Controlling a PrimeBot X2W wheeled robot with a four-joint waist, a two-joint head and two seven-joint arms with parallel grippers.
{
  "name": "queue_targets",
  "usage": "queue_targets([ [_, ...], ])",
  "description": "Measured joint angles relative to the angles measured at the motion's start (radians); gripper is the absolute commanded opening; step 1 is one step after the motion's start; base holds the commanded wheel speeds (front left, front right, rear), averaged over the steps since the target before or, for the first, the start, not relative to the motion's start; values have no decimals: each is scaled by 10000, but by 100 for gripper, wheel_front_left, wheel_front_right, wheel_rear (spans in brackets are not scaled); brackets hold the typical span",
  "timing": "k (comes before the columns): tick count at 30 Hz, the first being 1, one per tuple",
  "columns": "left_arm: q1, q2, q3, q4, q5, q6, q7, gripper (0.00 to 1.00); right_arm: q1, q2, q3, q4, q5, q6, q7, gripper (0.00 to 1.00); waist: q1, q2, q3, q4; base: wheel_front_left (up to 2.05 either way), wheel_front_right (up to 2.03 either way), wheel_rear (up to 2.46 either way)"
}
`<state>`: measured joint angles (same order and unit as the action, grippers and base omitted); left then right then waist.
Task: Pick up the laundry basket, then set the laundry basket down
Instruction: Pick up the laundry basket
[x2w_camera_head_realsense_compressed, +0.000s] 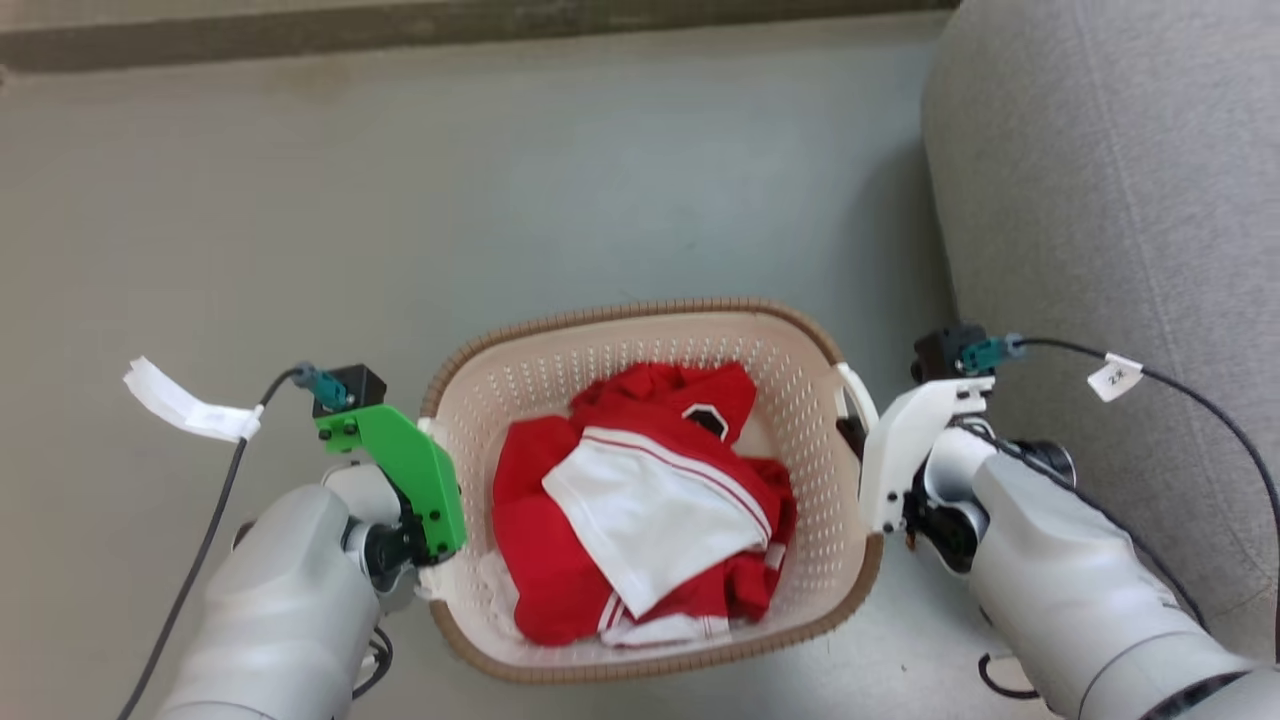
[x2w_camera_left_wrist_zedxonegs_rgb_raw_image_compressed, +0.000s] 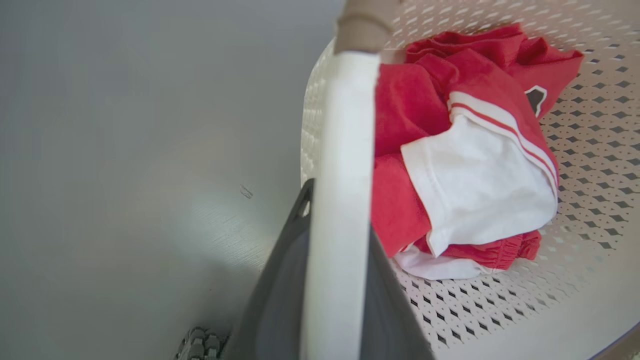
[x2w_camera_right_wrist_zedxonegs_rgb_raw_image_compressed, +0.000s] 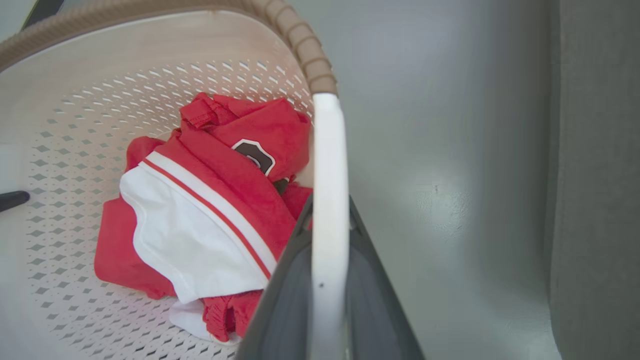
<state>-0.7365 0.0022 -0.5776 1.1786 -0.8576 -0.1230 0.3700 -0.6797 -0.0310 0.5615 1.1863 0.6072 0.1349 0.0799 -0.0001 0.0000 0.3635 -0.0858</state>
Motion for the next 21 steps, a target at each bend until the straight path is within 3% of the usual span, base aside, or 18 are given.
queue_targets([
  [21,1150,10,-257,173,-757,6,1047,0,1028,-4,644,-19,809,0,1503,0,0,0,-2206,-187,0,0,0],
])
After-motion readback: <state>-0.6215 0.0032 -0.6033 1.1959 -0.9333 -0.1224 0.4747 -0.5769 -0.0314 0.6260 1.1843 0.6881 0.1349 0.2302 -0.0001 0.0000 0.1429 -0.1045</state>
